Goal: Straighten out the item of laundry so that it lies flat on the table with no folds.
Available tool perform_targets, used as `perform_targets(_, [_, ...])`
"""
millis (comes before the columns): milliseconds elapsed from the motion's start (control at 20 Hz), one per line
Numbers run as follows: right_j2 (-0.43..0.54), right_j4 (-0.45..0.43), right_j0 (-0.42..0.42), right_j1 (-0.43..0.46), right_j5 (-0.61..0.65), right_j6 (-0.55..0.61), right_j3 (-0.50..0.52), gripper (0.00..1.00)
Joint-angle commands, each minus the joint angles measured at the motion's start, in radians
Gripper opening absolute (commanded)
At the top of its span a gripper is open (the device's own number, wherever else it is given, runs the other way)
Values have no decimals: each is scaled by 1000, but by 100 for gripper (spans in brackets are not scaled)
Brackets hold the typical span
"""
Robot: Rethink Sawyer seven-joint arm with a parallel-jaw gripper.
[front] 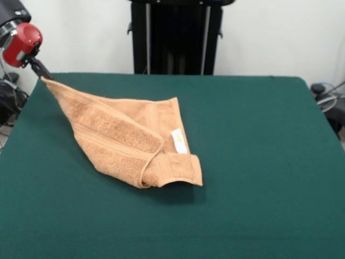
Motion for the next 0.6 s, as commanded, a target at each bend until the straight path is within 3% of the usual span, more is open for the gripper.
perform_targets(50, [-22,-16,57,59,144,-239,-202,0])
perform_targets(600, [-24,-12,82,89,224,-323,-306,0])
